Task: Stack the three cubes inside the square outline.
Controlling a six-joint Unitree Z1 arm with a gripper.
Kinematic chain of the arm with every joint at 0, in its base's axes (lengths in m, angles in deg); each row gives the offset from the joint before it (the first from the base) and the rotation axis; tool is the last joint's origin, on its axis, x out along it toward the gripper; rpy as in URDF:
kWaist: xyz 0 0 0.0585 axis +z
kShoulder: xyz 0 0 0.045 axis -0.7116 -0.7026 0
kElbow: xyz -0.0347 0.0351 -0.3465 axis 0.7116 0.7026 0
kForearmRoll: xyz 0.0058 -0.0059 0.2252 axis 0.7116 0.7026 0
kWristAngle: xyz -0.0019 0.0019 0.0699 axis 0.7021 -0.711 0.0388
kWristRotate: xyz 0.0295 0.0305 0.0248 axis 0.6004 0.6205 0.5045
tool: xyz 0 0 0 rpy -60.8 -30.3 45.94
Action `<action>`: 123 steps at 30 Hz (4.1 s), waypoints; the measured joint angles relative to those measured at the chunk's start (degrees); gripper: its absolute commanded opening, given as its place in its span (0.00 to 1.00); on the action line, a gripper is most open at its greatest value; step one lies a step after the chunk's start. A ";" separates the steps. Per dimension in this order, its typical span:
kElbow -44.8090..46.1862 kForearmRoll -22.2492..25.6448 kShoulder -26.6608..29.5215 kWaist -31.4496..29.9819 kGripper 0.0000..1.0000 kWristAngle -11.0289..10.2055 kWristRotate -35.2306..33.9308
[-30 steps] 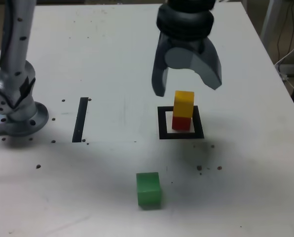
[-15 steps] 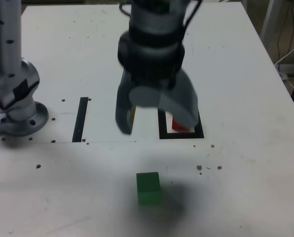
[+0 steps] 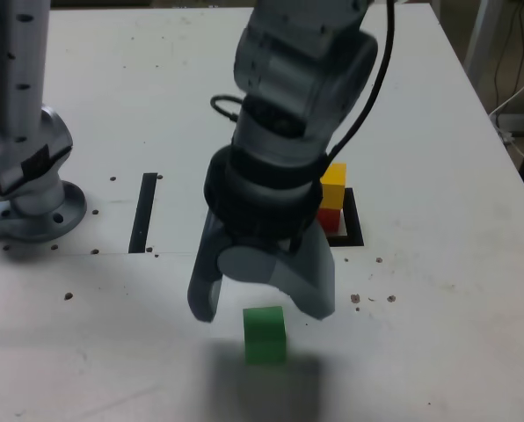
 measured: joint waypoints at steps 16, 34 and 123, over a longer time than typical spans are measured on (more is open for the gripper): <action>7.22 -9.38 -1.45 0.03 0.95 5.39 4.73; 12.20 -14.78 -2.75 3.59 0.37 8.31 10.25; -15.48 10.82 -3.23 27.15 0.22 -5.63 29.27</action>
